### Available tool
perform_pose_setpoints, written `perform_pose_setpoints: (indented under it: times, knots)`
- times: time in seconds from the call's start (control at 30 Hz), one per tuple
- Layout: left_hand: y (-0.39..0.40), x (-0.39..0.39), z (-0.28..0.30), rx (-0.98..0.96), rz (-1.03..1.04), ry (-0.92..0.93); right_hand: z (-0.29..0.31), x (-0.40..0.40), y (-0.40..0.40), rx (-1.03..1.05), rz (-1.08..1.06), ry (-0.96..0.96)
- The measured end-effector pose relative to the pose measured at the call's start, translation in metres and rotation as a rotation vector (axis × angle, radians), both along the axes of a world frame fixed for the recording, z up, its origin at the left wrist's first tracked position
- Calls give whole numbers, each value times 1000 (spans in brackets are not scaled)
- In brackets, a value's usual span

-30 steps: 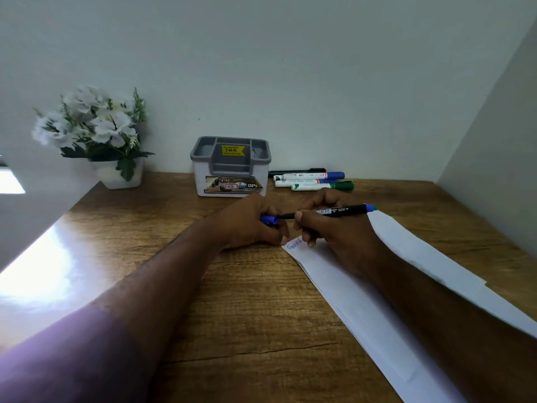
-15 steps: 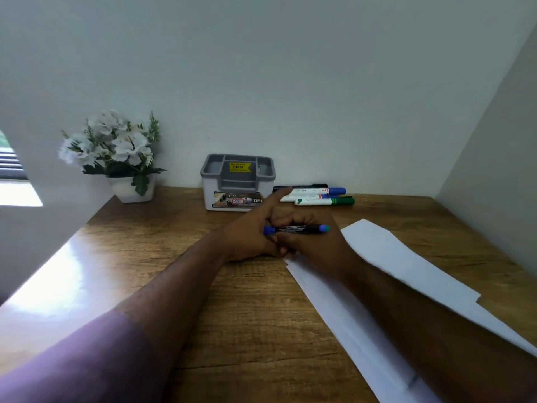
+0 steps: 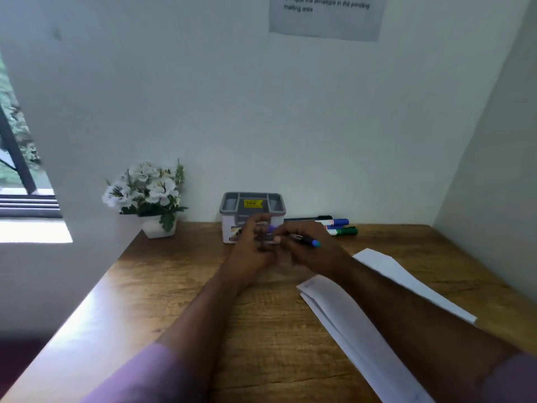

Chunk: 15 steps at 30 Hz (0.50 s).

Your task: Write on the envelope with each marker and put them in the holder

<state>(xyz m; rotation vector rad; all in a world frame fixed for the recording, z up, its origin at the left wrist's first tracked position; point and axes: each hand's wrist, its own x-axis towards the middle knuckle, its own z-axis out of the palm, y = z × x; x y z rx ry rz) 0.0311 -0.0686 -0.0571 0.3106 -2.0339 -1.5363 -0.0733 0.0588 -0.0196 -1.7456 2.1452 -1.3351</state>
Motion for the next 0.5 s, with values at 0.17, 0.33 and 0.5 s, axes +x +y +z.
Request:
perform_pose_setpoints:
  times: [0.17, 0.33, 0.5]
  knots:
    - [-26, 13, 2, -31, 486, 164, 41, -8, -22, 222, -122, 584]
    - [-33, 4, 0, -157, 532, 142, 65, -15, -46, -16, -191, 292]
    - [-34, -8, -6, -328, 527, 121, 67, -24, -75, -321, -313, 364]
